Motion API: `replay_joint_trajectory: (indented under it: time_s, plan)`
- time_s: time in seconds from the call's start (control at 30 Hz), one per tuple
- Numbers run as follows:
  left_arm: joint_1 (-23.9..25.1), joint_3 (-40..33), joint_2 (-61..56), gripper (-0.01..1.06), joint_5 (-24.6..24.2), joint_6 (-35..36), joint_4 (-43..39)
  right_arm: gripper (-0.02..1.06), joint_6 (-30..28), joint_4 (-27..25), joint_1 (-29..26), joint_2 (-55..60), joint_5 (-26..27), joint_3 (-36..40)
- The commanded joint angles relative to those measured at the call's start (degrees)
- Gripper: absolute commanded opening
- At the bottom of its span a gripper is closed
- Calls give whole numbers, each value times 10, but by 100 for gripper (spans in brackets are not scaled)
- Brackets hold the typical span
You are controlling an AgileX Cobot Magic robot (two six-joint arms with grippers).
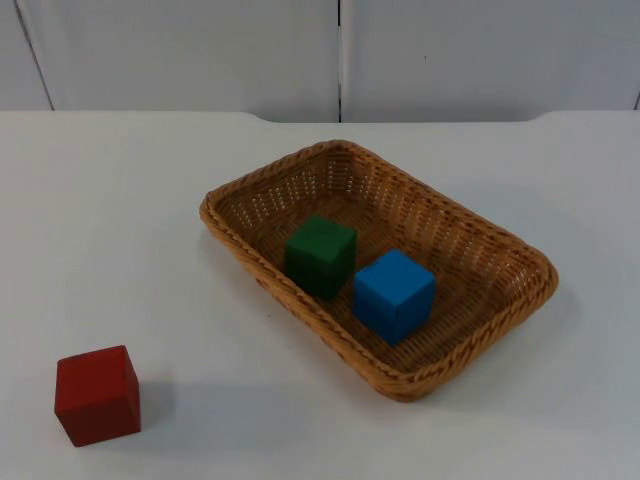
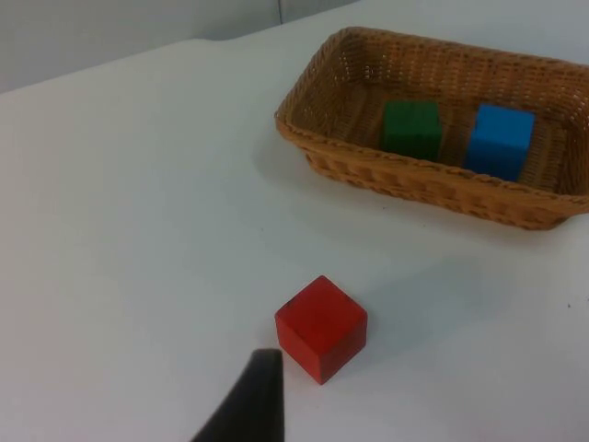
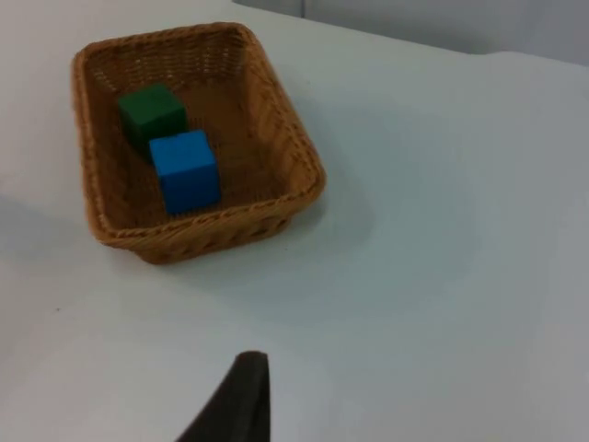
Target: Pick up one cube with each hand and place exactly two cubes into the same basket, leaving the remaining cube outside.
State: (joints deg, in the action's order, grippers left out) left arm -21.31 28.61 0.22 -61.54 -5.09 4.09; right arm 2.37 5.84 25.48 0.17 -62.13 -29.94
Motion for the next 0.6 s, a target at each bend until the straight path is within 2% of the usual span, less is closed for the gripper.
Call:
replay_joint_trajectory:
  time_s: [0.0, 0.3, 0.37, 0.5, 0.57]
  plan:
    - [-3, -2, -2, 105, 0, 4, -3, 105, -2, -1, -24, -2, 4, 5]
    - [-3, -2, -2, 105, 0, 4, -3, 105, -2, -1, -128, -2, 4, 5]
    - [-3, -2, -2, 105, 0, 4, -3, 105, -2, -1, -136, -2, 4, 5]
    - [-3, -2, -2, 105, 0, 4, -3, 105, -2, -1, -197, -2, 4, 5]
    - [-3, -2, -2, 105, 0, 4, -3, 105, -2, -1, -201, -2, 4, 5]
